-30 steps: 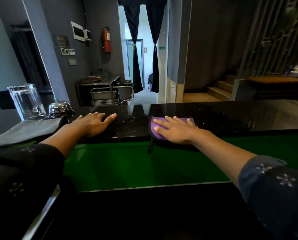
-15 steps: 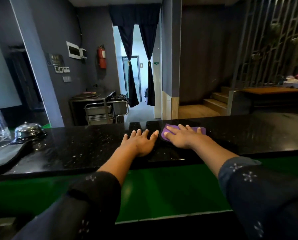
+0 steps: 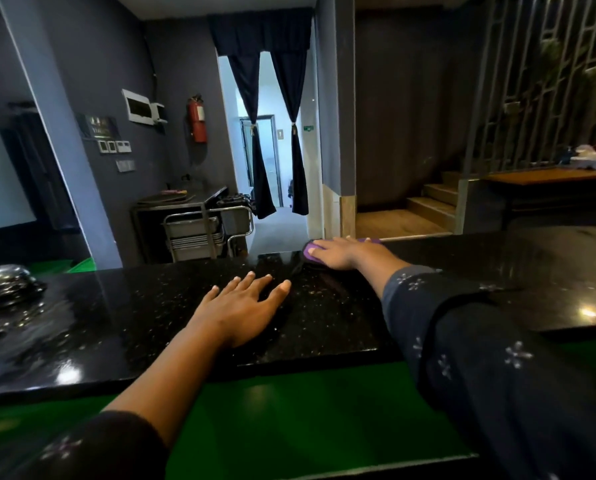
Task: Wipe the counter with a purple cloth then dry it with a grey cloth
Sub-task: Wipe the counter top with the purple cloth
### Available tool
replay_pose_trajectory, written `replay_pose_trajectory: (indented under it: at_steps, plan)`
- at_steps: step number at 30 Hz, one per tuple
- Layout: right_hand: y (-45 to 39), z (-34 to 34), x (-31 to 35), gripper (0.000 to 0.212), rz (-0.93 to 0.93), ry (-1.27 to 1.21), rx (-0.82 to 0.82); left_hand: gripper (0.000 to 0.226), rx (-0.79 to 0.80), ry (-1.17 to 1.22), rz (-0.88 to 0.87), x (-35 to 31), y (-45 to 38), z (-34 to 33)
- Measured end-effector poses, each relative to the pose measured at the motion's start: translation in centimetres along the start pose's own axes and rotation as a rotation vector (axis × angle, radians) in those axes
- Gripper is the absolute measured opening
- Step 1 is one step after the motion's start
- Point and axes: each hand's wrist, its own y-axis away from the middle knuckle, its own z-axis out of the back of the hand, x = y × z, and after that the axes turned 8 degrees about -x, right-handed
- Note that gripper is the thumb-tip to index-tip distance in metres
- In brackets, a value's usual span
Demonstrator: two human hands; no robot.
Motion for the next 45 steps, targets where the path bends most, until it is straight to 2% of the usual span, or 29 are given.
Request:
replay_pose_trajectory:
  at_steps: [6, 9, 12, 17, 23, 28, 35, 45]
  plan:
    - [1.4, 1.1, -7.4, 0.060, -0.195, -0.017, -0.057, 0.072, -0.002, -0.003, 0.002, 0.0, 0.1, -0.1]
    - [2.2, 1.1, -7.7, 0.059, -0.271, 0.041, -0.045, 0.072, -0.007, -0.006, 0.013, -0.2, 0.0, -0.3]
    - [3.8, 0.8, -4.5, 0.060, -0.221, 0.069, -0.045, 0.072, -0.017, -0.002, 0.013, -0.1, 0.0, -0.2]
    - [8.9, -0.6, 0.5, 0.058, -0.001, 0.045, -0.008, 0.066, 0.002, 0.006, 0.015, 0.0, 0.4, 0.4]
    - [16.8, -0.9, -2.3, 0.056, 0.174, 0.037, -0.028, 0.067, 0.007, 0.011, 0.001, -0.3, 1.3, 0.3]
    - [14.8, 0.0, -5.0, 0.058, 0.045, 0.036, -0.038, 0.070, 0.003, 0.005, 0.001, -0.6, 0.9, 0.0]
    - [8.3, 0.3, -3.7, 0.061, -0.178, 0.039, -0.055, 0.066, 0.000, 0.007, -0.004, -0.1, 0.0, -0.4]
    - [15.4, -0.2, -2.1, 0.058, -0.101, 0.029, -0.044, 0.067, 0.011, 0.040, -0.010, 0.0, 0.3, 0.3]
